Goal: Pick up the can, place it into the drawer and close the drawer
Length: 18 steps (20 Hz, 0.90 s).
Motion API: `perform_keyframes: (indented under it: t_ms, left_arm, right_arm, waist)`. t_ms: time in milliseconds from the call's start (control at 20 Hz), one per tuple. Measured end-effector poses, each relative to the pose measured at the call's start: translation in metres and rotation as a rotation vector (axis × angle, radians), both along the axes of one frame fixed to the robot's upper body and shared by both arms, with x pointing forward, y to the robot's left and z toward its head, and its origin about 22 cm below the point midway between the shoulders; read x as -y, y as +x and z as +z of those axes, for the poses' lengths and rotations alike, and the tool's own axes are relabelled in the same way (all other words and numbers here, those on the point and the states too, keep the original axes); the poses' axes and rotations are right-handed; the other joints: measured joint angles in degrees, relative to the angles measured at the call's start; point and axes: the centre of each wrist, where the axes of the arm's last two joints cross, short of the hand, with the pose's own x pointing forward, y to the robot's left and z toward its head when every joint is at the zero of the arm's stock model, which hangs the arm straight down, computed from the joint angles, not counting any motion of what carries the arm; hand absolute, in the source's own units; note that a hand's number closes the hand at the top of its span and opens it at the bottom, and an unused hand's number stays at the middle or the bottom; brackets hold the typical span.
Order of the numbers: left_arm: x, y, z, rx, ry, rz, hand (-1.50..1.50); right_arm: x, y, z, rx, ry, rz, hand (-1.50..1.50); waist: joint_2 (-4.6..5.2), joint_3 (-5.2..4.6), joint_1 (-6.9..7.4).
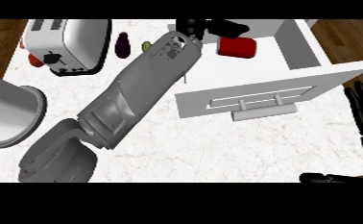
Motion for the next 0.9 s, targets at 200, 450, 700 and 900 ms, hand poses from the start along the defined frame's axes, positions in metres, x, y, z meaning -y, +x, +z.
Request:
perform_keyframes:
  t_ms: [200, 450, 700, 900]
  left_arm:
    - [-0.001, -0.001, -0.005, 0.001, -0.025, 0.013, -1.50]
    - [0.002, -0.002, 0.001, -0.007, -0.073, 0.020, -1.50]
    - [0.005, -0.003, 0.007, -0.005, -0.124, 0.009, -1.50]
    - [0.007, -0.004, 0.011, 0.014, -0.164, 0.011, -1.50]
  right_arm:
    - [0.000, -0.002, 0.011, 0.037, -0.070, -0.011, -1.50]
    - [0.004, -0.004, 0.023, 0.101, -0.216, -0.030, -1.50]
    - [-0.004, -0.003, 0.036, 0.152, -0.352, -0.015, -1.50]
    - [-0.011, 0.005, 0.038, 0.179, -0.466, -0.021, -1.50]
  waist:
    - [0.00, -0.03, -0.05]
    - [-0.08, -0.04, 0.31]
    - [-0.11, -0.08, 0.96]
    - [-0.23, -0.09, 2.06]
